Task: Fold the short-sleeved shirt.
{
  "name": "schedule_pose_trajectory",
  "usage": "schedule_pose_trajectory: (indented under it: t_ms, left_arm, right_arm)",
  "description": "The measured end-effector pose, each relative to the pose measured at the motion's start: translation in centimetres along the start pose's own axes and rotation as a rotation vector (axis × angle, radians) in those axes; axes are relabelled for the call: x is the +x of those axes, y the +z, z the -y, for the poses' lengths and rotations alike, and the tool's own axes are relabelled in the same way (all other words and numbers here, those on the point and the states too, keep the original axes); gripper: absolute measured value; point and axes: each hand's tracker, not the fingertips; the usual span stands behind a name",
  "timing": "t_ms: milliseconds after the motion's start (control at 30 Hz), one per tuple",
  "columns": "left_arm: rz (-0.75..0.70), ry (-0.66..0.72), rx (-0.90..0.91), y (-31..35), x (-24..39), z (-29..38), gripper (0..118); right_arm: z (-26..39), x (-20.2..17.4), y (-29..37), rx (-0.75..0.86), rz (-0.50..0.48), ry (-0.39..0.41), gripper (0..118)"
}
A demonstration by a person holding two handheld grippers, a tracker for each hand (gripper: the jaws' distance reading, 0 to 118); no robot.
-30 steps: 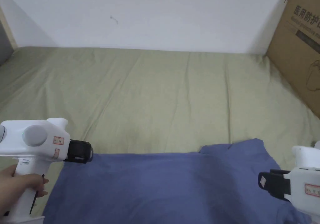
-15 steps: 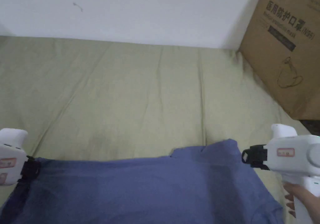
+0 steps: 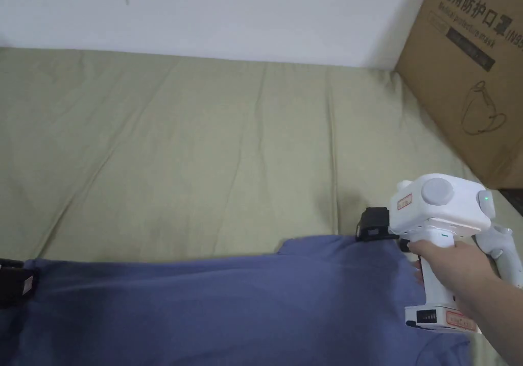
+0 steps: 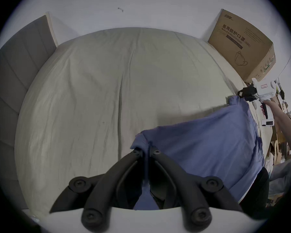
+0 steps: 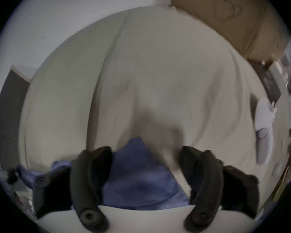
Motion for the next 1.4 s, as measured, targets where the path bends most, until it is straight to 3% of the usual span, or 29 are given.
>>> schedule_pose_trajectory:
  t_ms: [33,67,100,133,267,400,533,667,867,1100,1133,1167,1233,1267,1300,1400]
  left_arm:
    - [0.002,0.004,-0.001,0.0,0.0,0.1,6]
    - [0.004,0.007,0.001,0.0,-0.1,0.2,6]
    - [0.007,0.010,0.001,0.1,-0.1,0.3,6]
    - [0.009,0.013,0.002,0.1,-0.1,0.4,6]
    - [0.022,0.046,0.019,1.5,-0.3,1.1,6]
    - [0.040,0.067,0.051,4.0,-0.7,2.4,6]
    - [0.077,0.086,0.084,7.5,-1.1,5.1,6]
    - [0.124,0.098,0.081,10.6,-0.8,9.3,6]
    - [0.162,0.156,-0.052,11.2,-0.9,17.0,6]
    - [0.130,0.126,-0.175,7.6,-0.3,20.6,8]
    - [0.128,0.130,-0.173,7.5,-0.4,20.7,17]
    - [0.121,0.140,-0.166,7.8,-0.3,20.5,38]
    - [0.107,0.184,-0.119,9.1,-0.1,20.1,73]
    - [0.102,0.197,-0.103,9.6,0.0,19.9,96]
    - [0.107,0.221,-0.065,10.5,0.3,19.4,111]
    - [0.115,0.237,0.053,12.7,1.9,18.1,114]
  right_arm:
    - [0.3,-0.2,0.7,0.021,-0.023,0.028,51]
    - [0.6,-0.3,1.4,0.032,-0.046,0.043,8]
    - [0.8,-0.4,1.9,0.036,-0.068,0.044,2]
    - [1.1,-0.4,2.7,0.030,-0.122,0.030,2]
    - [2.3,0.1,7.2,0.129,-0.135,0.052,2]
    - [5.0,2.4,13.2,0.211,-0.208,-0.014,2]
    - [10.4,5.2,19.0,0.248,-0.237,-0.019,2]
    - [17.6,7.9,22.0,0.223,-0.259,-0.079,2]
    - [28.4,9.9,21.0,0.070,-0.236,-0.157,2]
    - [32.5,9.5,15.7,-0.040,-0.159,-0.168,3]
    - [32.4,9.8,15.2,-0.041,-0.153,-0.171,11]
    - [32.2,9.9,15.2,-0.032,-0.141,-0.172,37]
    - [31.5,9.0,16.2,0.040,-0.096,-0.134,103]
    - [31.2,8.4,16.6,0.052,-0.082,-0.111,118]
    - [30.9,7.2,17.4,0.071,-0.052,-0.077,117]
    - [29.6,4.3,19.4,0.180,0.017,0.038,117]
